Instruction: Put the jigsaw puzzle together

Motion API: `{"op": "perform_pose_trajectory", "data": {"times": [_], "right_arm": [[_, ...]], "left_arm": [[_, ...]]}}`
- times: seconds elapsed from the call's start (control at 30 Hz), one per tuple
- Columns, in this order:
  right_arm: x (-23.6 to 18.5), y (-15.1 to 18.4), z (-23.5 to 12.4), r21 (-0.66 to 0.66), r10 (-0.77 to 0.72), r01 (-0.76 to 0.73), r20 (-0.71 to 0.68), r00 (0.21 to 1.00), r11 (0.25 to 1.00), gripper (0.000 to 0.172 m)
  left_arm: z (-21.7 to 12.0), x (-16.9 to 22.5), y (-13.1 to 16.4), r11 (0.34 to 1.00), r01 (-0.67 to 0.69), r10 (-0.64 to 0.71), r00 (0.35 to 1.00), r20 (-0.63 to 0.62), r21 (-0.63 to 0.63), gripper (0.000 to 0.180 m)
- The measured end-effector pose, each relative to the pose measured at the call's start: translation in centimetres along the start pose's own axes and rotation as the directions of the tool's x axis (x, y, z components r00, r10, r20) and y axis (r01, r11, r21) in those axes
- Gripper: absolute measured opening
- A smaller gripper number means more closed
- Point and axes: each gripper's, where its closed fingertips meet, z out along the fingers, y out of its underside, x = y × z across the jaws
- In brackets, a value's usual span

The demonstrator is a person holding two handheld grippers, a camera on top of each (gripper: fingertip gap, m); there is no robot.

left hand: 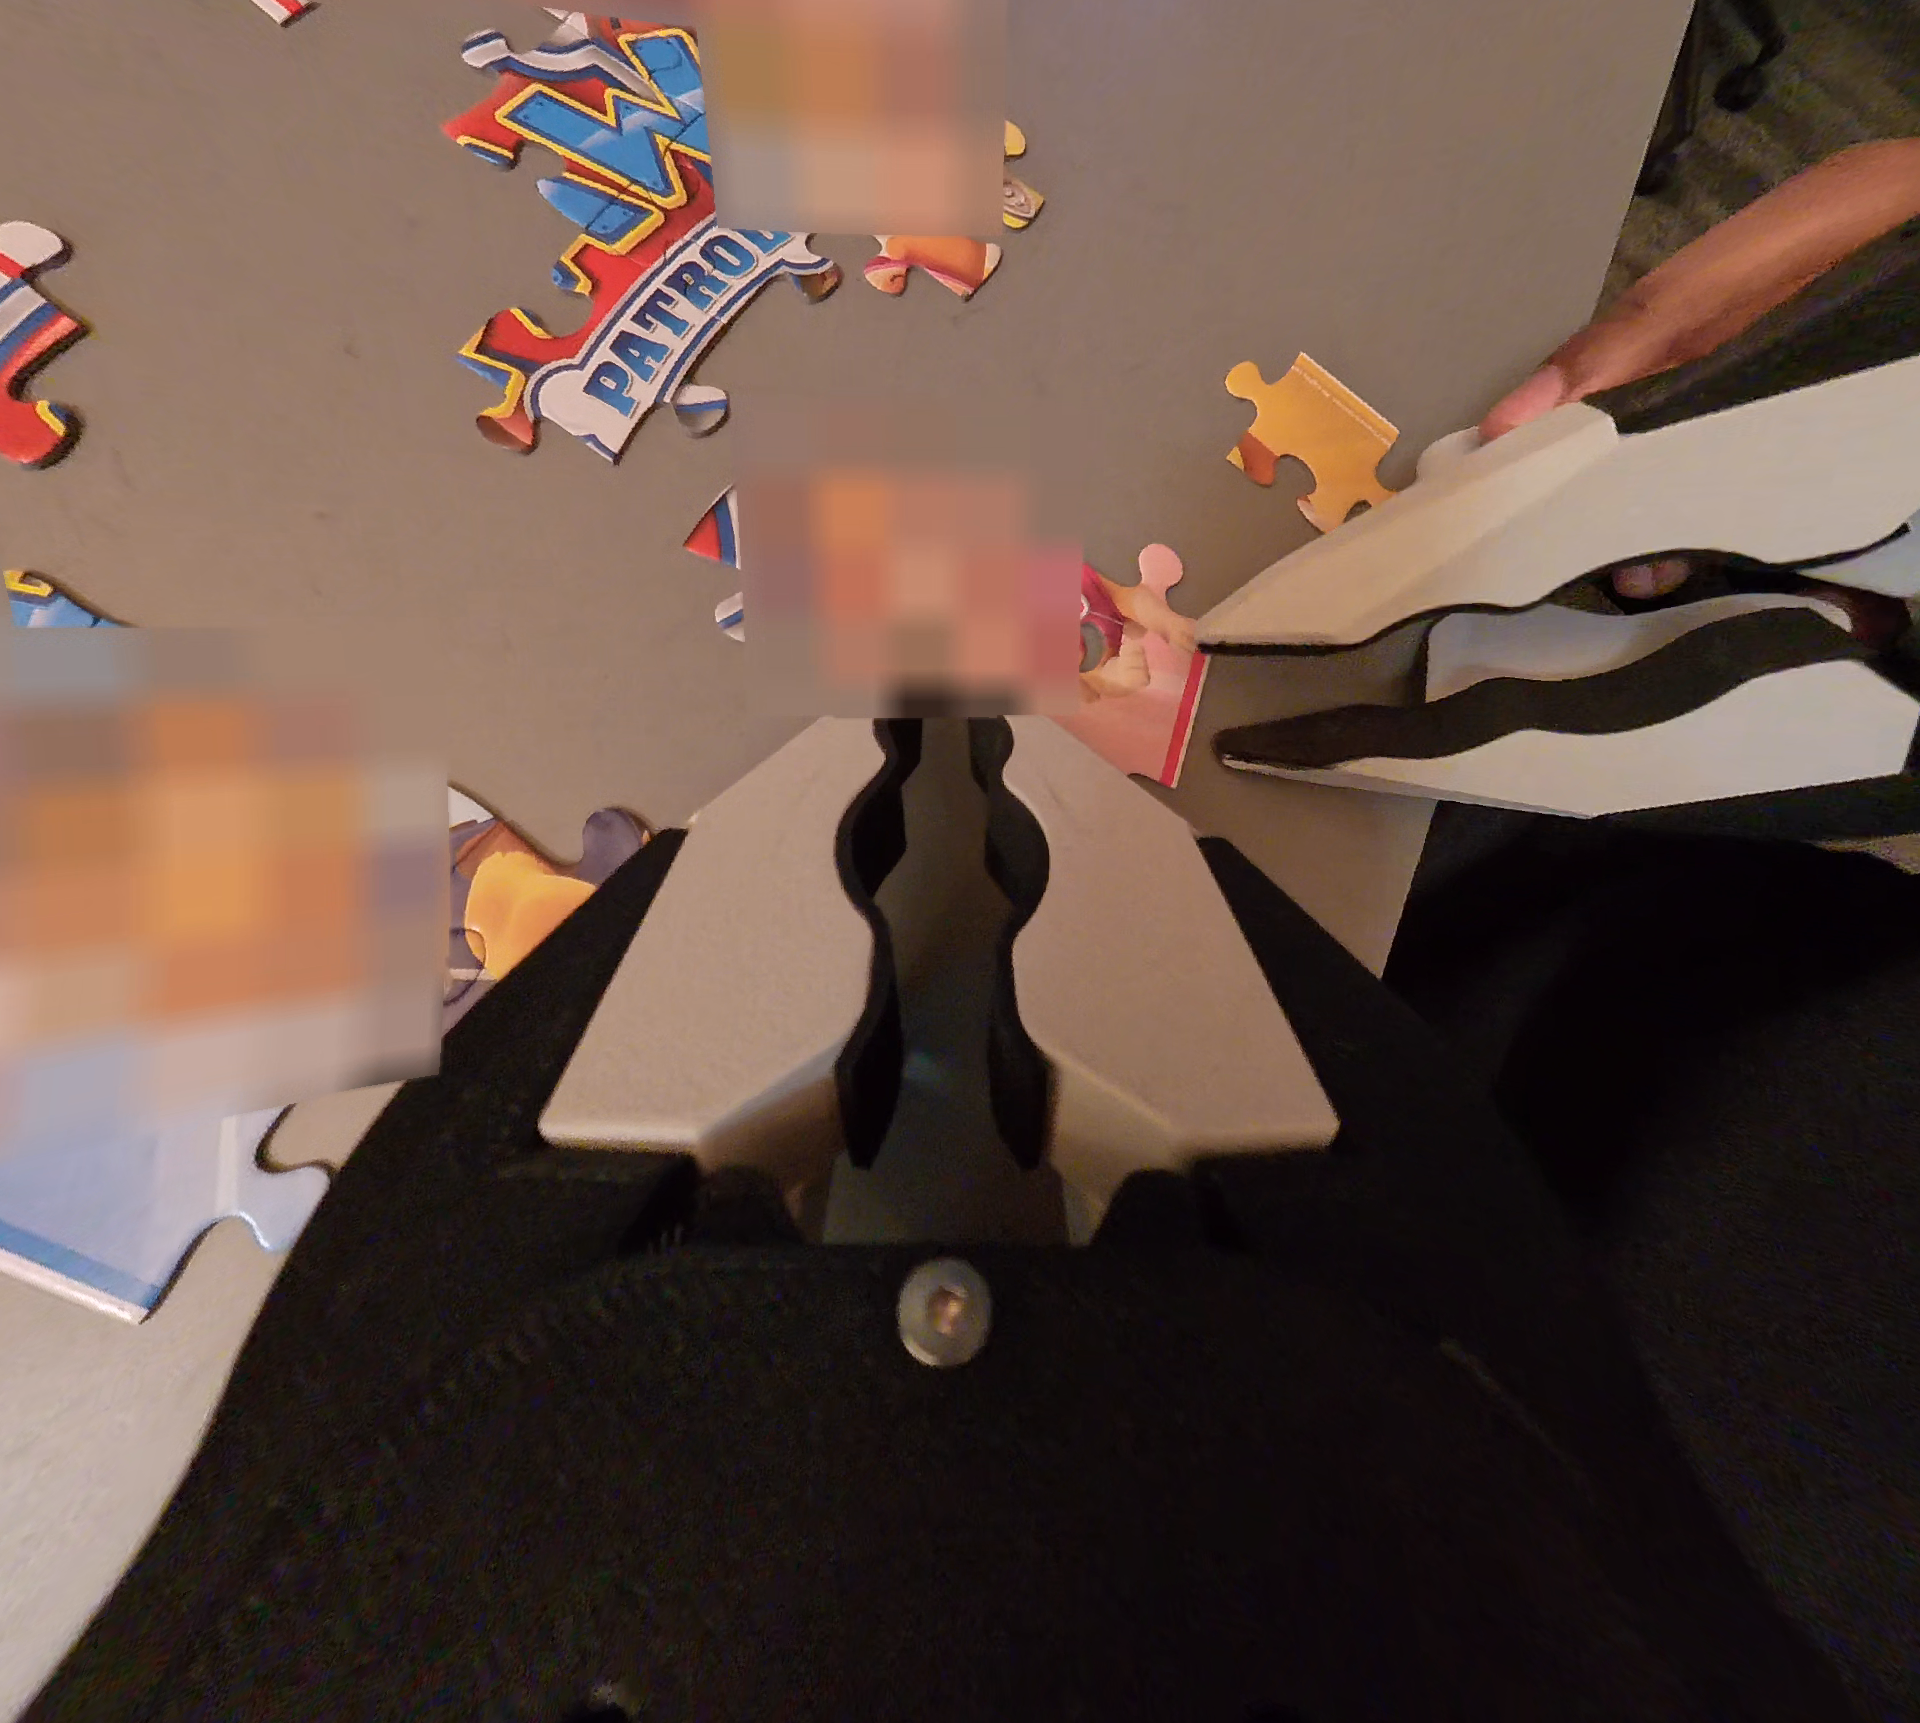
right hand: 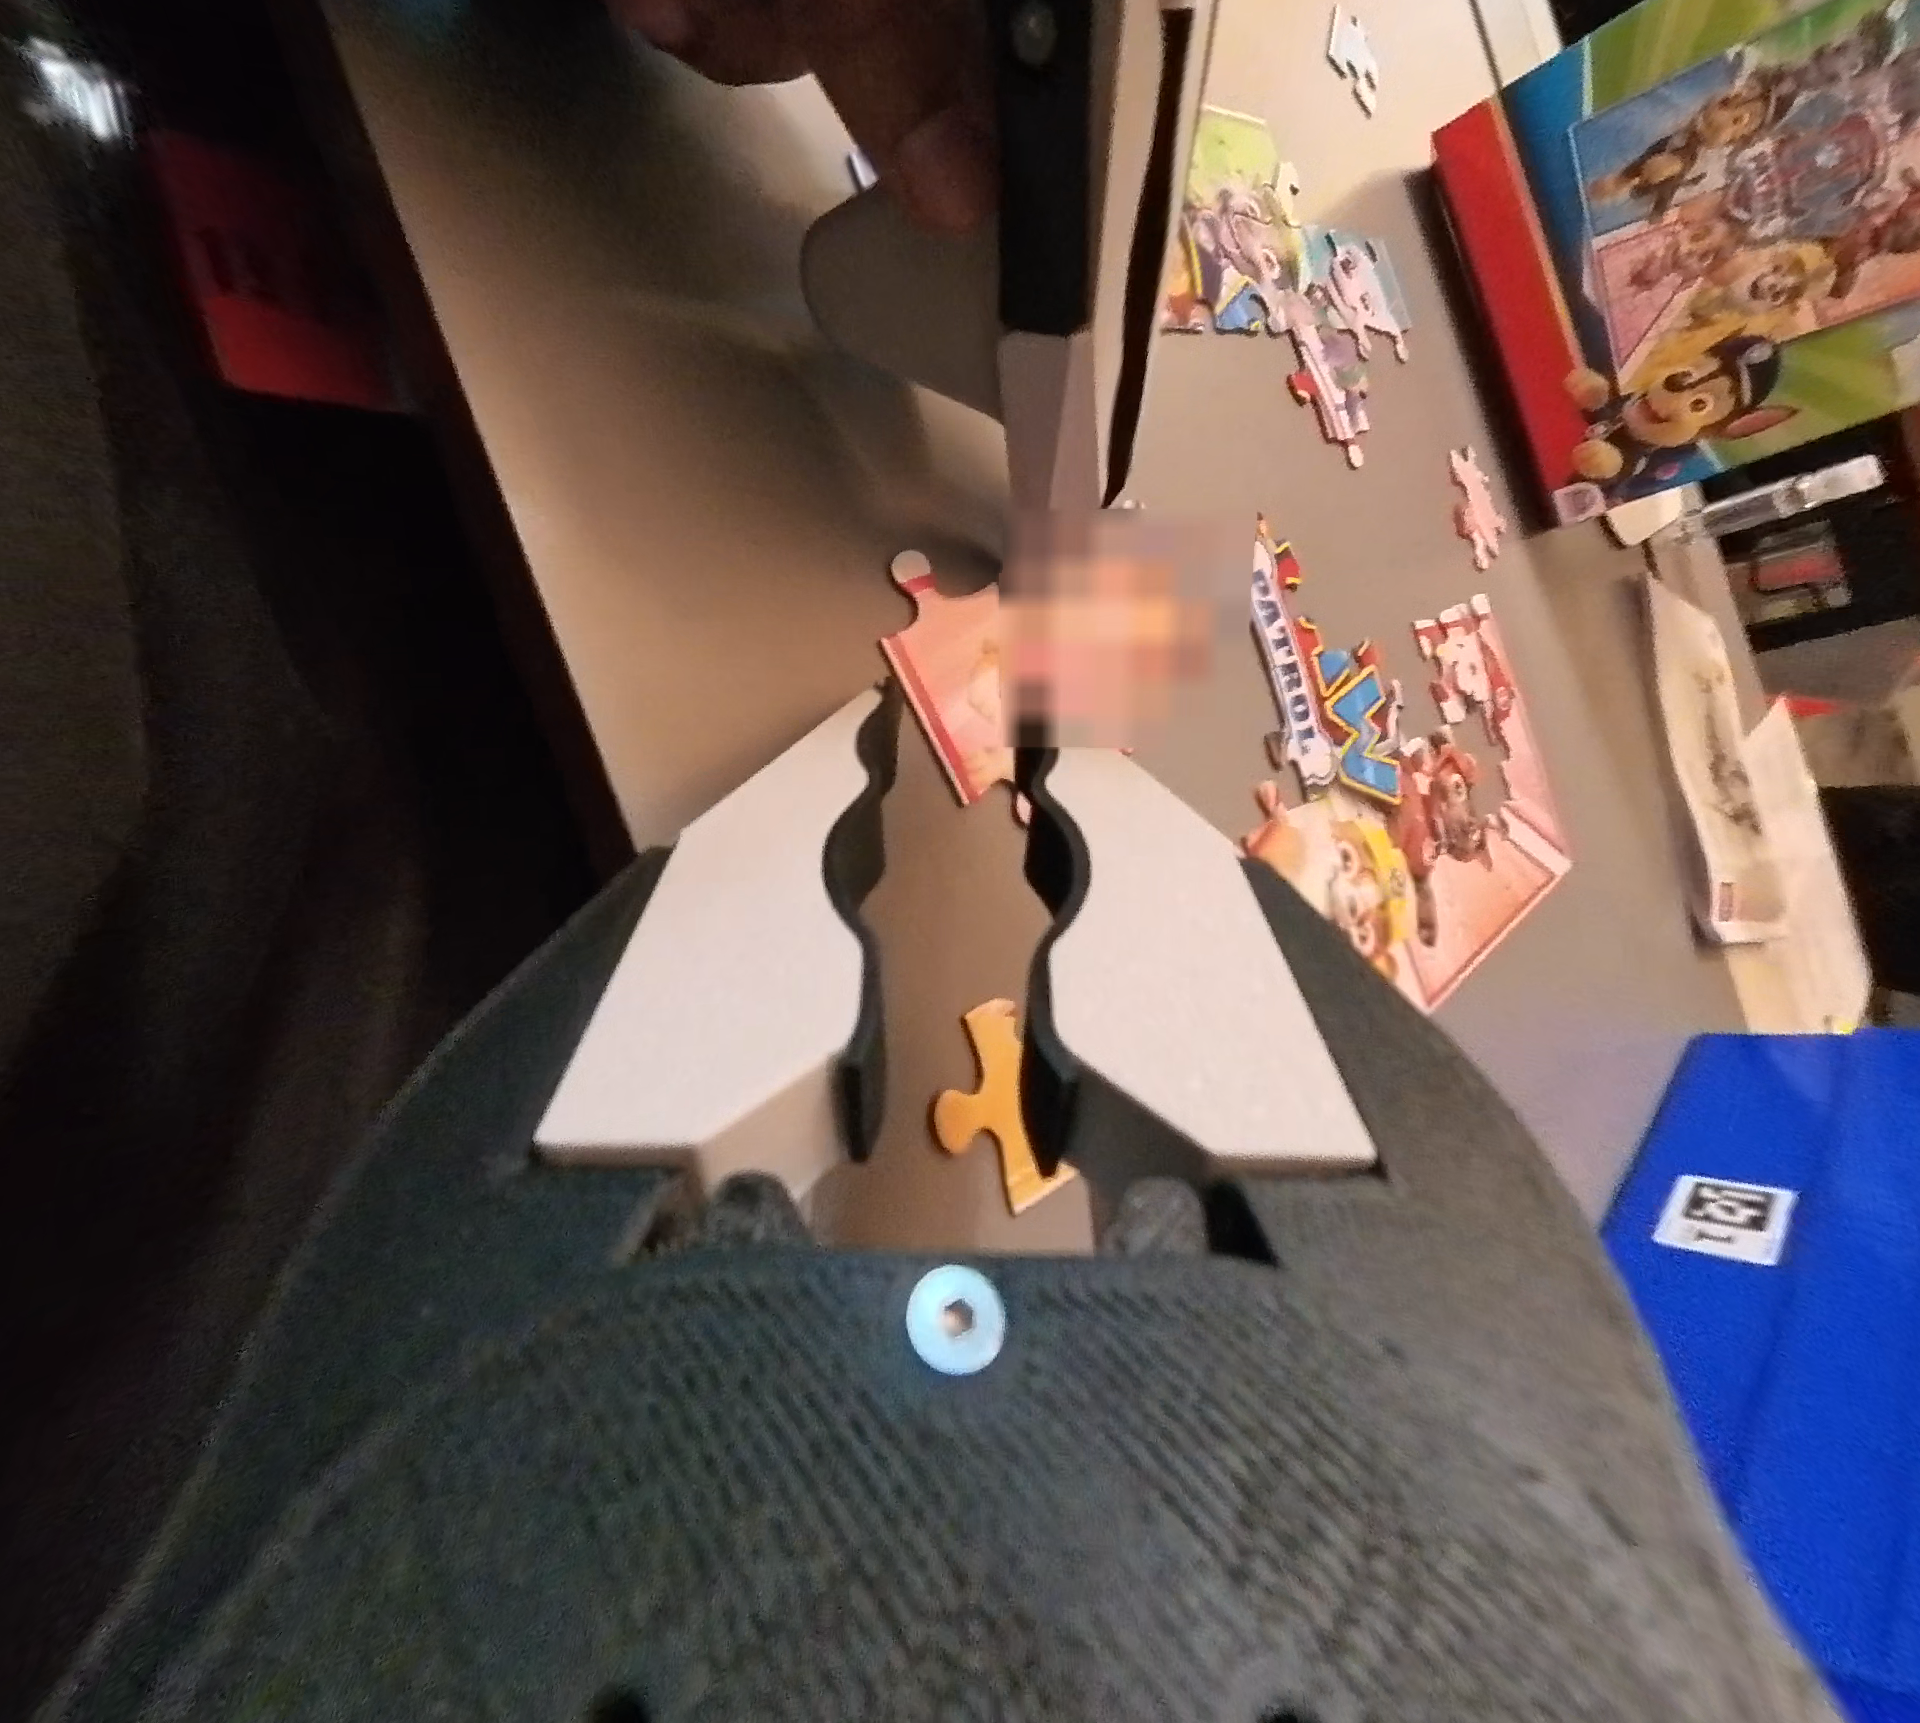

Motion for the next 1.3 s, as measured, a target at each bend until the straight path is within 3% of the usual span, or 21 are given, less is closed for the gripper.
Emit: {"op": "perform_pose_trajectory", "data": {"times": [0.37, 0.6, 0.93, 1.3], "right_arm": [[0.1, -0.1, 1.0, 0.013, 0.278, -0.285, 0.168, 0.946, 0.959, 0.019], [0.4, -0.5, 0.5, 0.029, 0.317, -0.329, 0.208, 0.925, 0.944, 0.028], [0.8, 0.6, 1.2, -0.053, 0.427, -0.426, 0.214, 0.879, 0.903, 0.016], [0.5, 0.5, 1.1, -0.096, 0.504, -0.495, 0.203, 0.839, 0.863, 0.018]], "left_arm": [[0.0, 0.2, 0.2, 1.0, 0.028, -0.028, 0.999, -0.035, -0.007, 0.003], [-0.2, 0.0, 0.0, 0.999, 0.041, -0.041, 0.999, -0.031, 0.004, 0.004], [0.0, 0.6, 0.0, 1.0, 0.014, -0.014, 0.999, -0.029, -0.002, 0.009], [-0.1, 0.3, 0.1, 1.0, 0.011, -0.011, 1.0, -0.01, -0.002, 0.004]]}}
